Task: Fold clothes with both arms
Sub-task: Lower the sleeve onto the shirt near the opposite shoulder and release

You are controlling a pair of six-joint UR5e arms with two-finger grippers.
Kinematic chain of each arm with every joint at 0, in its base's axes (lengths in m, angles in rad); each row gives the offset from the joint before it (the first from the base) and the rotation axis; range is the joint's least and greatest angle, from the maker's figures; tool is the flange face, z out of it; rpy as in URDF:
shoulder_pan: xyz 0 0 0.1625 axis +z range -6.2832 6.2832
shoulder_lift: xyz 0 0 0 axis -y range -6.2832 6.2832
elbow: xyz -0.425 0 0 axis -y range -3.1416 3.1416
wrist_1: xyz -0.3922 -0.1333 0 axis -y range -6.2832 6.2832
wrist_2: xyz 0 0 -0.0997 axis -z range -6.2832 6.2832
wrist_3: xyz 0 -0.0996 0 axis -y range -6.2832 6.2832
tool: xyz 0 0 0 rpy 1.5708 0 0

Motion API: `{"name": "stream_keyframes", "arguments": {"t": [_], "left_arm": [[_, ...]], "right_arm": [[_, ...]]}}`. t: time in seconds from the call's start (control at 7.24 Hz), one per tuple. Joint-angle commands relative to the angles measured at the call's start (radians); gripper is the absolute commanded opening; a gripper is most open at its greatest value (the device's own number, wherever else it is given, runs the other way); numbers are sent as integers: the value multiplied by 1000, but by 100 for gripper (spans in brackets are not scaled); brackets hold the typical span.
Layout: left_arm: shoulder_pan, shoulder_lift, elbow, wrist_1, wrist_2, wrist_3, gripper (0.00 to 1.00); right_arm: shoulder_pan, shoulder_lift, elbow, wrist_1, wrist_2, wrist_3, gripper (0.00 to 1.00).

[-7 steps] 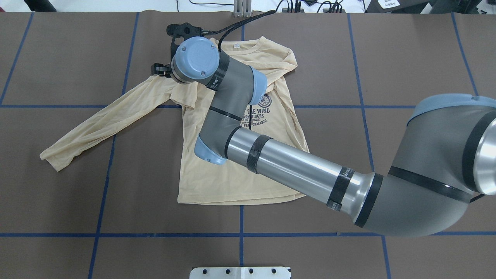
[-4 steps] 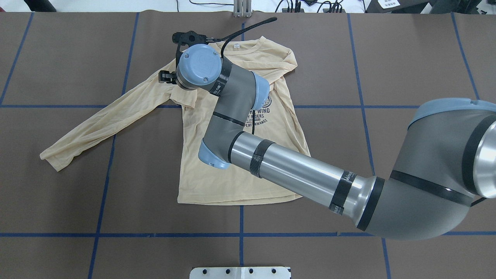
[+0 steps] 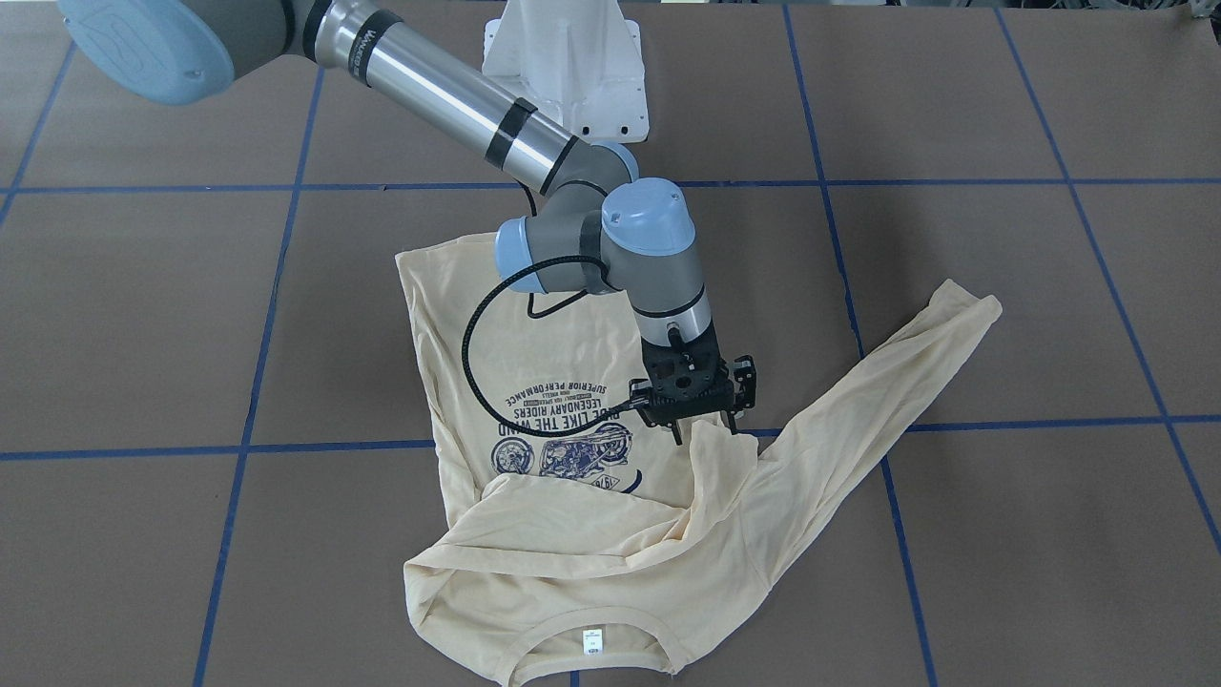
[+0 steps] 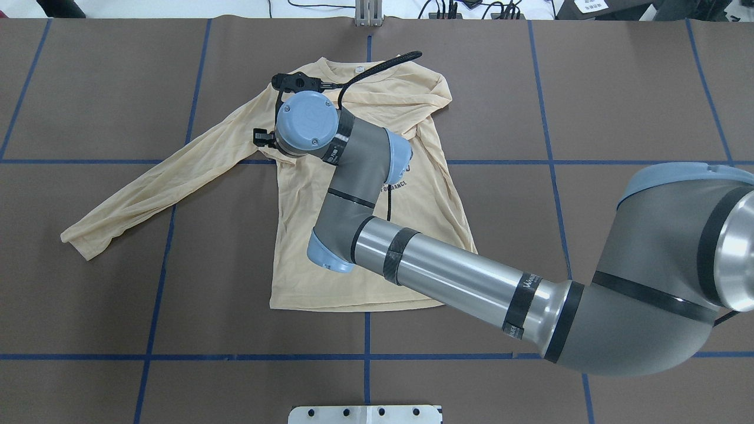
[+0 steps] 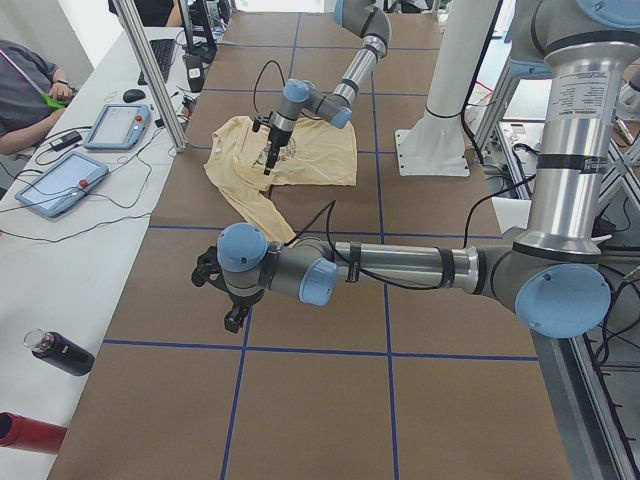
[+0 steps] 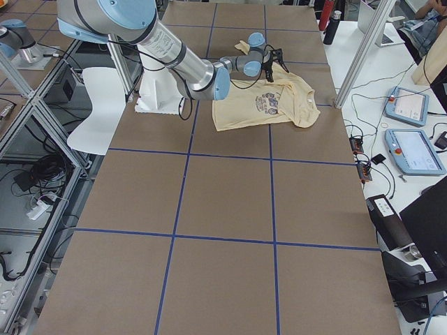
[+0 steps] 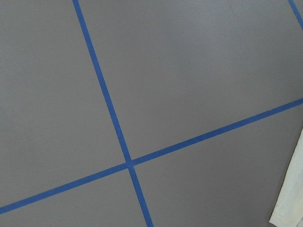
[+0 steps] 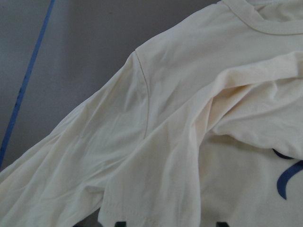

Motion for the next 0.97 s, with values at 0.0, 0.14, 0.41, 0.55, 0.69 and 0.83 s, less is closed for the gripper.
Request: {"name": "stream_keyframes", "arguments": {"t": [0.0,0.14,0.41,0.55,0.69,0.83], "left_arm": [[0,0,1,0,0,0,100],[0,0,1,0,0,0,100],[0,0,1,0,0,0,100],[0,2,1,0,0,0,100],[0,2,1,0,0,0,100],[0,2,1,0,0,0,100]], "right_arm": [[-7,-2,-2,-7,3,2,67],[-10,0,-12,-7,7,4,64],[-11,1,-15,-7,8,11,42],[-11,3,-15,-6,8,13,17],[-11,4,-15,-7,8,13,0],[-11,4,-15,-6,8,11,0]]}}
